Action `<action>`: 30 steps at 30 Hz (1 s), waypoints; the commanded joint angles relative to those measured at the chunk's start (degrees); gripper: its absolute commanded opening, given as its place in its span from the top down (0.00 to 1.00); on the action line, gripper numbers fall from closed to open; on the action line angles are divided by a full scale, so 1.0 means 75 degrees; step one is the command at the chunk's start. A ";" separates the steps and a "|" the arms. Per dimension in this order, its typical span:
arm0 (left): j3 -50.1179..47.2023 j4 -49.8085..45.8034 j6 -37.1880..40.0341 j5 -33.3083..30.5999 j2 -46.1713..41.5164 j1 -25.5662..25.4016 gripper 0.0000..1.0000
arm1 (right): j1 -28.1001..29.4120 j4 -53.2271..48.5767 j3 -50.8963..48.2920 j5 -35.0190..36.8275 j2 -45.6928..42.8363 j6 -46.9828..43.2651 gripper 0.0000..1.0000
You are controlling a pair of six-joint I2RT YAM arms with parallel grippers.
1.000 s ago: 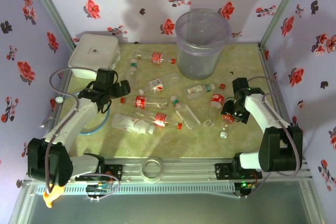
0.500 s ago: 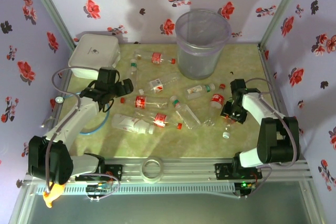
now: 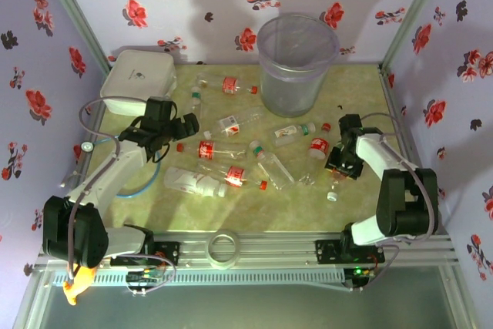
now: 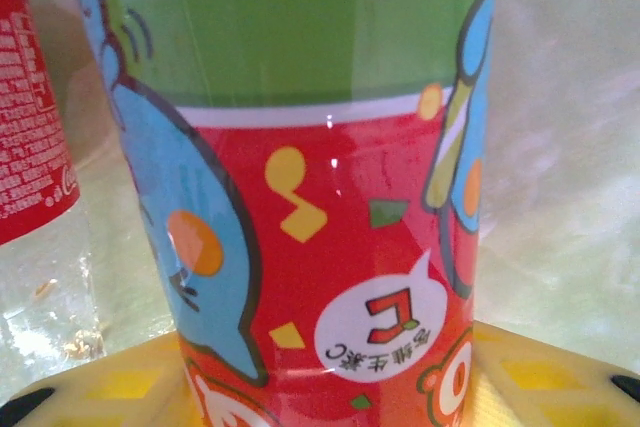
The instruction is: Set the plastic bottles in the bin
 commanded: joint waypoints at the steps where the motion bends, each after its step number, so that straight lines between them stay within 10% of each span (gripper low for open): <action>1: 0.0282 0.0155 -0.0109 0.0170 0.0165 -0.0057 0.03 | -0.0109 -0.0745 0.0594 0.0589 -0.0761 -0.0204 0.49; 13: 0.0394 0.0320 -0.0363 0.0396 0.0245 -0.0232 0.02 | -0.0062 0.0092 0.4822 0.0266 -0.1281 -0.0575 0.56; 30: 0.0231 0.0892 -0.0914 0.0442 0.0049 -0.0859 0.03 | 0.0769 0.0480 1.2232 -0.1826 0.4453 -0.0288 0.58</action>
